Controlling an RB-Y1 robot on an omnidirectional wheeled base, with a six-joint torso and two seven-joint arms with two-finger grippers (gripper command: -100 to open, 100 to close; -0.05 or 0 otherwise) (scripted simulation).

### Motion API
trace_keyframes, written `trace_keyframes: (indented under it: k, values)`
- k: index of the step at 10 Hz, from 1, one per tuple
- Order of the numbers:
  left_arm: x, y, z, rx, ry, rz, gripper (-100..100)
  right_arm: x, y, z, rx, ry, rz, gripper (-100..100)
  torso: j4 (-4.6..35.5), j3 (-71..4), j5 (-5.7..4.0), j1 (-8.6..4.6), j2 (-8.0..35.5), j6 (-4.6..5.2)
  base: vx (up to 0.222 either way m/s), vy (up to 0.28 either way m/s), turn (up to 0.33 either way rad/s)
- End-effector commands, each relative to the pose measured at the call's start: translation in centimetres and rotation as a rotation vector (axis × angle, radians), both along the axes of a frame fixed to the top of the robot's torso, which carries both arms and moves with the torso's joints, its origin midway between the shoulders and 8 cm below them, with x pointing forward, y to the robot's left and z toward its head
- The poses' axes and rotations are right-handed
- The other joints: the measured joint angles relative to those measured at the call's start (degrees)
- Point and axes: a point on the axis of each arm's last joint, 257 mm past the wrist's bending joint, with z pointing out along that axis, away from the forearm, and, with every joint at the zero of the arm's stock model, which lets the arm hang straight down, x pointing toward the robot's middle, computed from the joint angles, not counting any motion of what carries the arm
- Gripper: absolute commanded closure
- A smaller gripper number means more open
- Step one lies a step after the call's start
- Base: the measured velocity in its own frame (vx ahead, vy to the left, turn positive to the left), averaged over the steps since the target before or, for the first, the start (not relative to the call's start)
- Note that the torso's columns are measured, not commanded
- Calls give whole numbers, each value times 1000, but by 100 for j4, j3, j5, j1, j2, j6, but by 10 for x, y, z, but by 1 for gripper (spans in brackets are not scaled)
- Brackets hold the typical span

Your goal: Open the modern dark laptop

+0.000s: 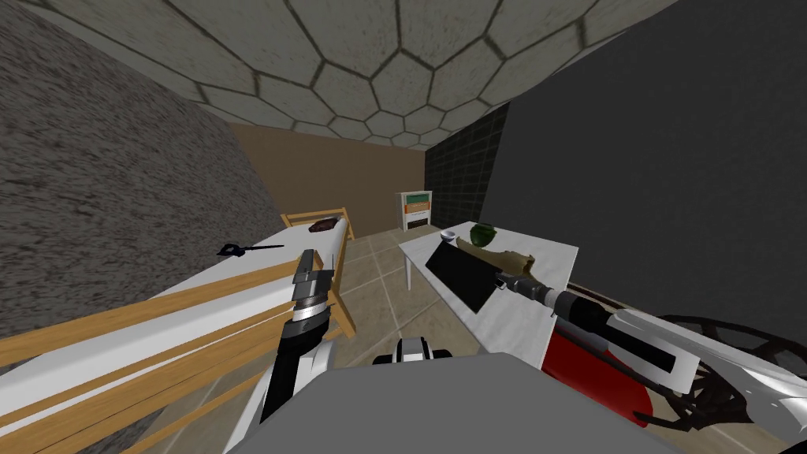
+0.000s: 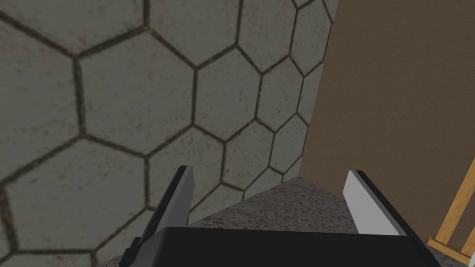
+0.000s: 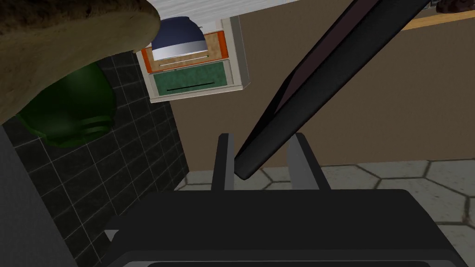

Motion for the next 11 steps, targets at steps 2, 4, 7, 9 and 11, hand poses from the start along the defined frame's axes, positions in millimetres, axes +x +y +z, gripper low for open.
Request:
trace_keyframes:
  k: [2,4,7,9,11]
  values:
    - [0,0,0,0,0,0,0,-17,8,-28,100,70,-16,100,3,17,-4,29,26,-13,-2,-32,60]
    - [0,0,0,0,0,0,0,-27,12,-43,174,109,-35,100,16,21,13,40,37,-11,-17,-12,56]
    - [0,0,0,0,0,0,0,-14,6,-4,141,83,-14,-100,39,7,40,18,28,4,16,19,-87]
    - [0,0,0,0,0,0,0,-9,9,12,140,85,5,-100,43,11,39,7,34,3,23,21,-92]
    - [0,0,0,0,0,0,0,-6,12,22,140,87,18,-100,45,14,38,4,38,5,18,15,-68]
